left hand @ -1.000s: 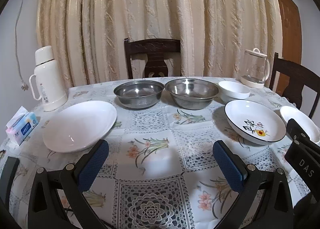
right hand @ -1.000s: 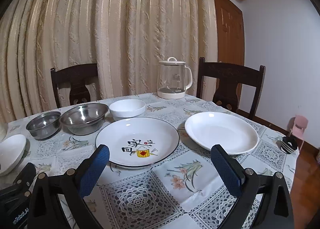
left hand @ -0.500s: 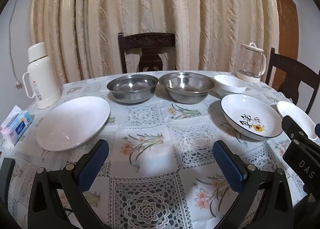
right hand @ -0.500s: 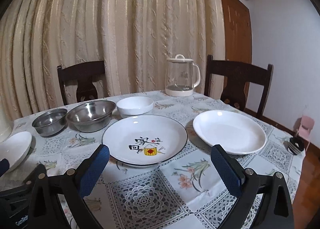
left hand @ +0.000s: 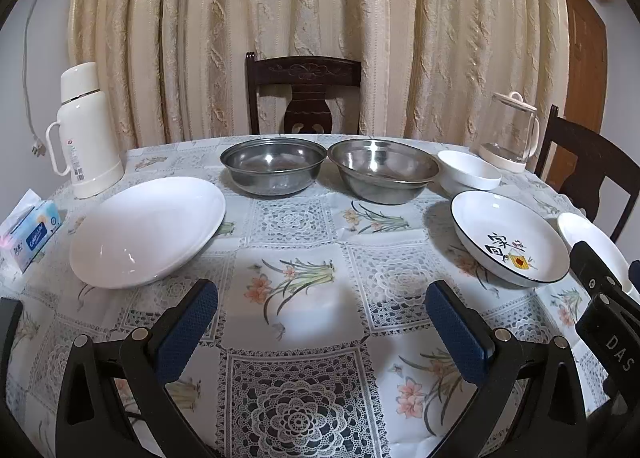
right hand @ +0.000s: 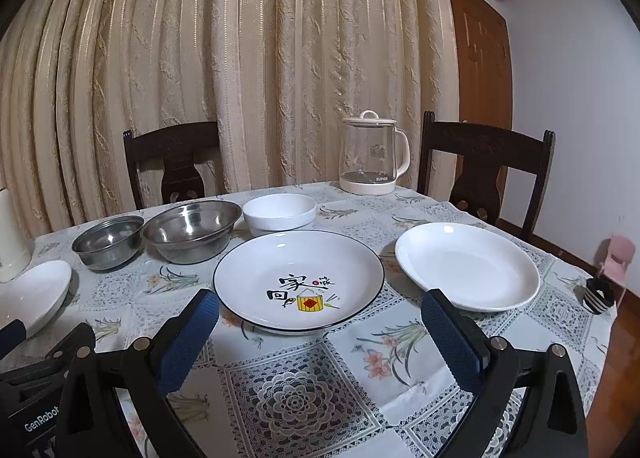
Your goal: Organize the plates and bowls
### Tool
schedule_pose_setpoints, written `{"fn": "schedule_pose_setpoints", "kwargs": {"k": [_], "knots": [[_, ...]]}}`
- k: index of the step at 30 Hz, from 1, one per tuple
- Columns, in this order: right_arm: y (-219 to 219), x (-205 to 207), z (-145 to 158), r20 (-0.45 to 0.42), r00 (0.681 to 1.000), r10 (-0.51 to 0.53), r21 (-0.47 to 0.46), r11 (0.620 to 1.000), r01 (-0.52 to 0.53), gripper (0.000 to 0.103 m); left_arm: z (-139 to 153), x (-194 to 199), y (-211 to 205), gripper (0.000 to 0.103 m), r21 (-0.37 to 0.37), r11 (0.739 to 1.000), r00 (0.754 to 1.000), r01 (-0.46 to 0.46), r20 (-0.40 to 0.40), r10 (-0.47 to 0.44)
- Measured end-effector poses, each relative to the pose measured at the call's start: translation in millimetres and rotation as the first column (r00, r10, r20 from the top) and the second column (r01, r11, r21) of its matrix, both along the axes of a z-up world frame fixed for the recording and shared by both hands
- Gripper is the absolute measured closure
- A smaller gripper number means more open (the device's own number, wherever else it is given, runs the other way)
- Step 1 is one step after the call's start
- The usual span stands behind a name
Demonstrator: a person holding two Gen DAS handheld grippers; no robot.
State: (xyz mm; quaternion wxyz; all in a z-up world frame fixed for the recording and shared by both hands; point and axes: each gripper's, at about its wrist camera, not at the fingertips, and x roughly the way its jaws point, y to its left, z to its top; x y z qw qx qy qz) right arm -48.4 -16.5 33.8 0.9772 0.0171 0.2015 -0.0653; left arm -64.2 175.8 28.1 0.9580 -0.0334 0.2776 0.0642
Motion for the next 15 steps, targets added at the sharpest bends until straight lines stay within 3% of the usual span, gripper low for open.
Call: {"fn": "schedule_pose_setpoints", "kwargs": {"k": [11, 15], "knots": [[0.7, 4.2, 4.8, -0.025, 0.997, 0.076, 0.049, 0.996, -0.075, 0.0, 7.3, -11.8, 18.0, 0.0, 0.036, 0.999, 0.999, -0.039, -0.002, 0.039], [11.6, 5.1, 16.0, -0.02, 0.988, 0.156, 0.089, 0.984, -0.154, 0.0, 17.2, -21.6, 38.6, 0.0, 0.04, 0.996, 0.997, -0.075, 0.02, 0.074]]}}
